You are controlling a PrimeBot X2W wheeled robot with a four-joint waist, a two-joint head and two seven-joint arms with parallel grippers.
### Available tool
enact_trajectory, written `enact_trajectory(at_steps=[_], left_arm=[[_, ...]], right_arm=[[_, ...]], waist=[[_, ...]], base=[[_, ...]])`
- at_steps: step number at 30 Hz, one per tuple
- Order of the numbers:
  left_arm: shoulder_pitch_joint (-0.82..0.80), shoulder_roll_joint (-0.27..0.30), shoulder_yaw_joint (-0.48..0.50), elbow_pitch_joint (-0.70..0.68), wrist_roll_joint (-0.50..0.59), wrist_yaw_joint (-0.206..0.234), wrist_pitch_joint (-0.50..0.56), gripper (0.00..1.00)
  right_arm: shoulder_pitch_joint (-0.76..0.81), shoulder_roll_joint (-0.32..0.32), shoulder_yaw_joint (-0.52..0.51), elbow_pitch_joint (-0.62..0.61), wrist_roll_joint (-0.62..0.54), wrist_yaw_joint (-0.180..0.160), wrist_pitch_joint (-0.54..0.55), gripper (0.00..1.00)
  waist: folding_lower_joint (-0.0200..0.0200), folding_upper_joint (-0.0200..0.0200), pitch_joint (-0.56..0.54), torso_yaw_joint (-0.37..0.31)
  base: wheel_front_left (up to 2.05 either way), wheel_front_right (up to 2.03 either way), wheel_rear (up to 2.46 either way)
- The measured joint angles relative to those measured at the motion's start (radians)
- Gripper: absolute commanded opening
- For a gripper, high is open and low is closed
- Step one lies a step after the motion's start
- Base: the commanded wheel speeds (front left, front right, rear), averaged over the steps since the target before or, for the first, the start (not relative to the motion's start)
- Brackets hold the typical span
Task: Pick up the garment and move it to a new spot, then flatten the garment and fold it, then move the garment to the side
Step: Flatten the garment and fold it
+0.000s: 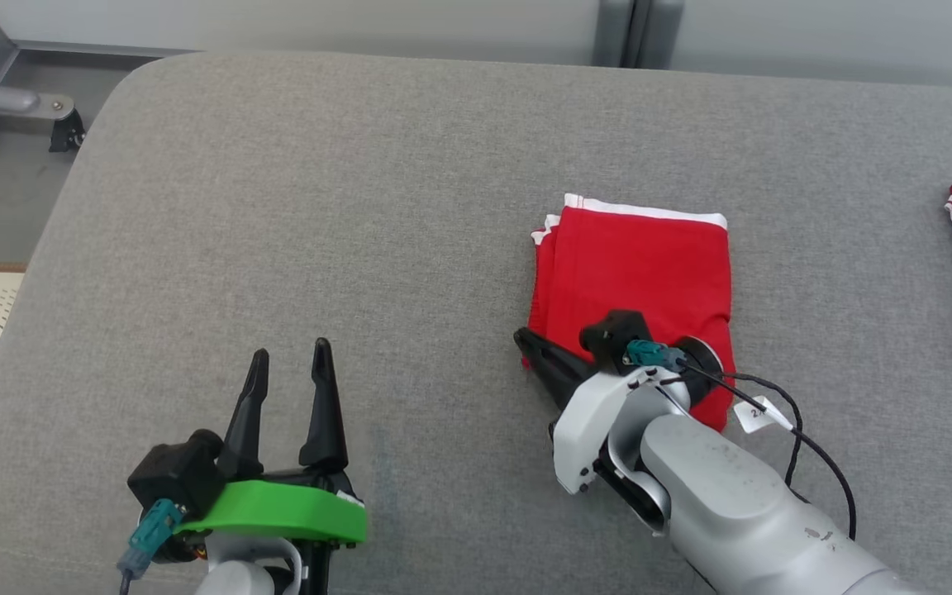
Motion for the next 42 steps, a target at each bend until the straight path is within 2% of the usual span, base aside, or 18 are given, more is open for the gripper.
enact_trajectory(at_steps=[1, 3, 4, 5, 6, 10, 21, 26, 34, 42], left_arm=[[0.000, 0.000, 0.003, 0.001, 0.000, 0.000, 0.000, 1.00], [0.000, 0.000, 0.008, 0.001, 0.000, -0.001, 0.000, 1.00], [0.000, 0.001, 0.011, 0.001, 0.001, -0.001, 0.000, 1.00], [0.000, 0.001, 0.013, 0.001, 0.001, -0.002, 0.000, 1.00], [0.000, 0.003, 0.016, 0.001, 0.007, -0.002, -0.001, 1.00], [-0.003, 0.009, 0.023, 0.002, 0.030, -0.002, -0.004, 1.00], [0.010, 0.008, 0.071, 0.051, 0.076, -0.006, -0.005, 1.00], [0.054, 0.003, 0.104, 0.069, 0.091, -0.020, -0.006, 1.00], [0.107, -0.007, 0.143, 0.094, 0.137, -0.032, -0.006, 1.00], [0.119, -0.013, 0.151, 0.135, 0.164, -0.041, -0.006, 1.00]], right_arm=[[-0.006, 0.000, 0.002, -0.011, 0.007, 0.000, -0.012, 0.00], [-0.011, 0.000, -0.007, -0.035, 0.016, 0.000, -0.029, 0.26], [-0.012, 0.001, -0.021, -0.050, 0.018, 0.000, -0.034, 0.49], [-0.012, 0.001, -0.040, -0.060, 0.018, 0.000, -0.038, 0.82], [-0.013, 0.000, -0.063, -0.075, 0.015, 0.000, -0.038, 1.00], [0.010, -0.002, -0.197, -0.178, -0.034, 0.000, -0.043, 1.00], [0.279, -0.020, -0.555, -0.398, -0.209, 0.000, -0.044, 1.00], [0.400, -0.019, -0.665, -0.503, -0.258, 0.000, -0.044, 1.00], [0.541, -0.004, -0.717, -0.631, -0.274, 0.000, -0.044, 1.00], [0.567, -0.001, -0.702, -0.631, -0.256, 0.000, -0.029, 1.00]], waist=[[0.0000, 0.0000, -0.004, -0.007], [0.0000, 0.0000, -0.011, -0.019], [0.0000, 0.0000, -0.017, -0.027], [0.0000, 0.0000, -0.021, -0.033], [0.0000, 0.0000, -0.027, -0.041], [0.0000, 0.0000, -0.050, -0.077], [0.0000, 0.0000, -0.129, -0.172], [0.0000, 0.0000, -0.158, -0.200], [0.0000, 0.0000, -0.178, -0.222], [0.0000, 0.0000, -0.182, -0.221]], base=[[0.00, 0.00, 0.00], [0.00, 0.00, 0.00], [0.00, 0.00, 0.00], [0.00, 0.00, 0.00], [0.00, 0.00, 0.00], [0.00, 0.00, 0.00], [0.00, 0.00, 0.00], [0.00, 0.00, 0.00], [0.00, 0.00, 0.00], [0.00, 0.00, 0.00]])
